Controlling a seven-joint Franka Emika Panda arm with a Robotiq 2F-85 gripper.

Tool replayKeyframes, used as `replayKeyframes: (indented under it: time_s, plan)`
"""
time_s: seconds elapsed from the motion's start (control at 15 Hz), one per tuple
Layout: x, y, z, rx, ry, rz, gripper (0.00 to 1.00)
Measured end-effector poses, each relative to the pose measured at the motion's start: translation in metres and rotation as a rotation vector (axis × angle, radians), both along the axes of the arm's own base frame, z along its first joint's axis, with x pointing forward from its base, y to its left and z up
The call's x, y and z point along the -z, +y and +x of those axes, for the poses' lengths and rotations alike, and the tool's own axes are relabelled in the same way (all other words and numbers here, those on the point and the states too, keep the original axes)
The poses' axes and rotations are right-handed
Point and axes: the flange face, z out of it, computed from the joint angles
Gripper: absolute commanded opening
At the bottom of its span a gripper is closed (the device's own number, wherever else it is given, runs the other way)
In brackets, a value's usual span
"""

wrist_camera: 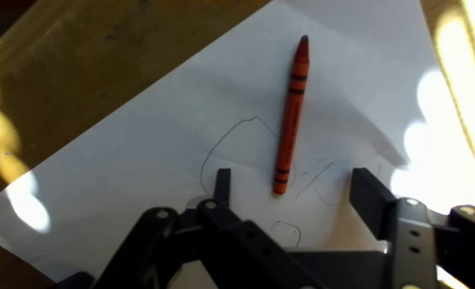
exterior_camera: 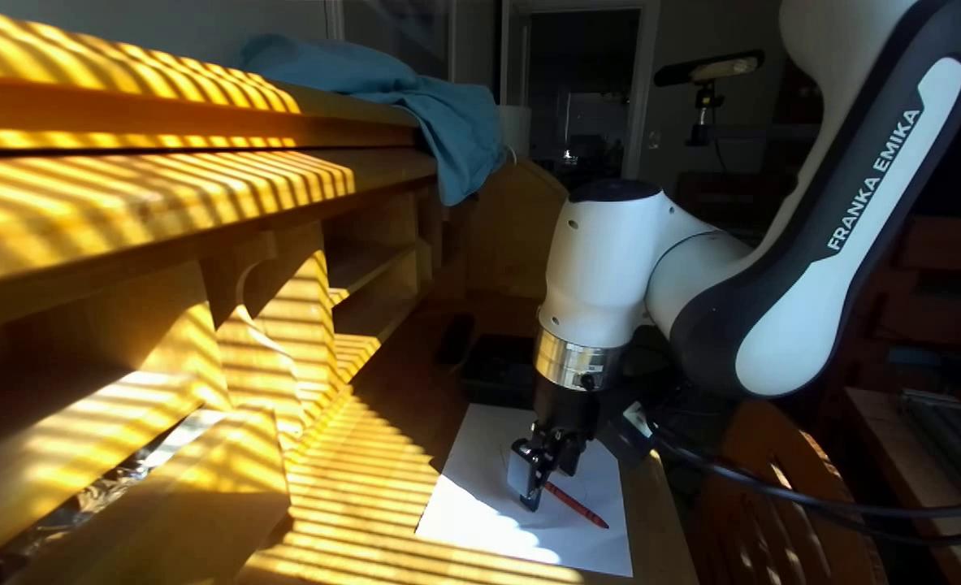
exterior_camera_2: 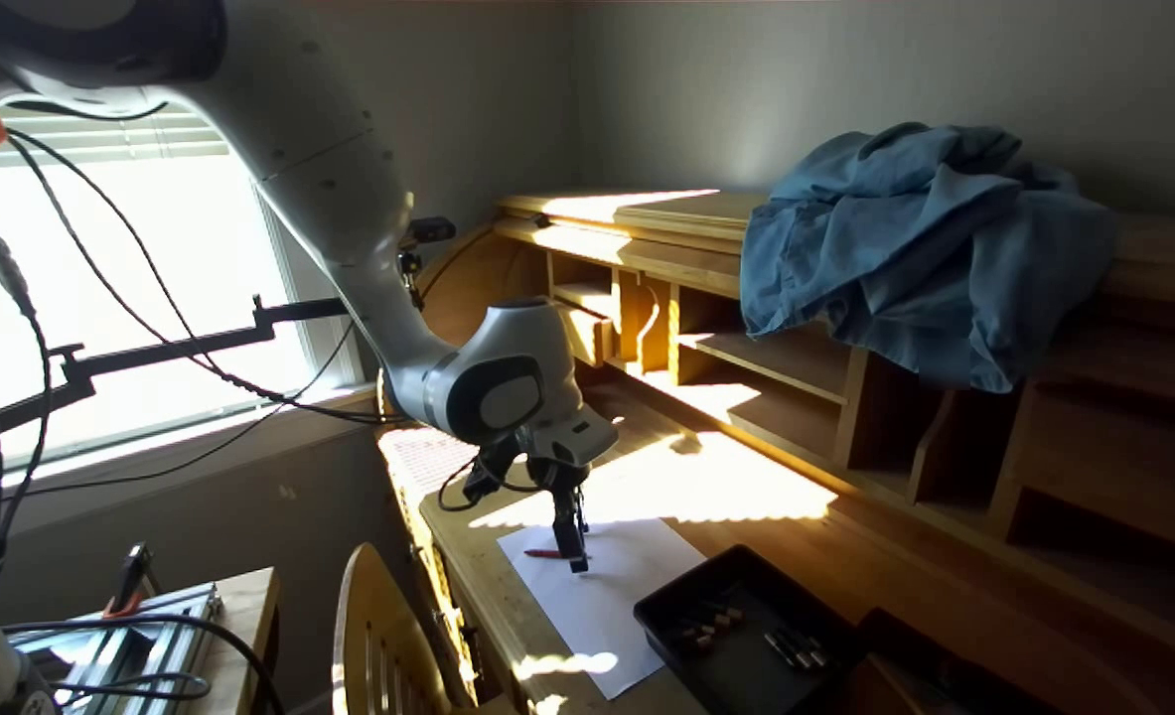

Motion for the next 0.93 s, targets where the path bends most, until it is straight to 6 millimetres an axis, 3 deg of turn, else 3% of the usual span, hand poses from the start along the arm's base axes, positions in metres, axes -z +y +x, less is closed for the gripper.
replayKeyframes:
  time_s: [0.13, 0.33, 0.47, 0.67, 0.93]
  plan:
    - [0.0008, 0.0, 0.0018, 0.001, 0.002, -0.003, 0.46]
    - [0.0004, 0.0007, 0.0043, 0.001, 0.002, -0.004, 0.38]
    - [-0.001, 0.0014, 0.0062, 0.0, -0.001, -0.003, 0.13]
    - [-0.0015, 0.0017, 0.0068, 0.0, -0.002, -0.003, 0.0]
    - [-0.0018, 0.0016, 0.0074, 0.001, -0.003, -0.003, 0.02]
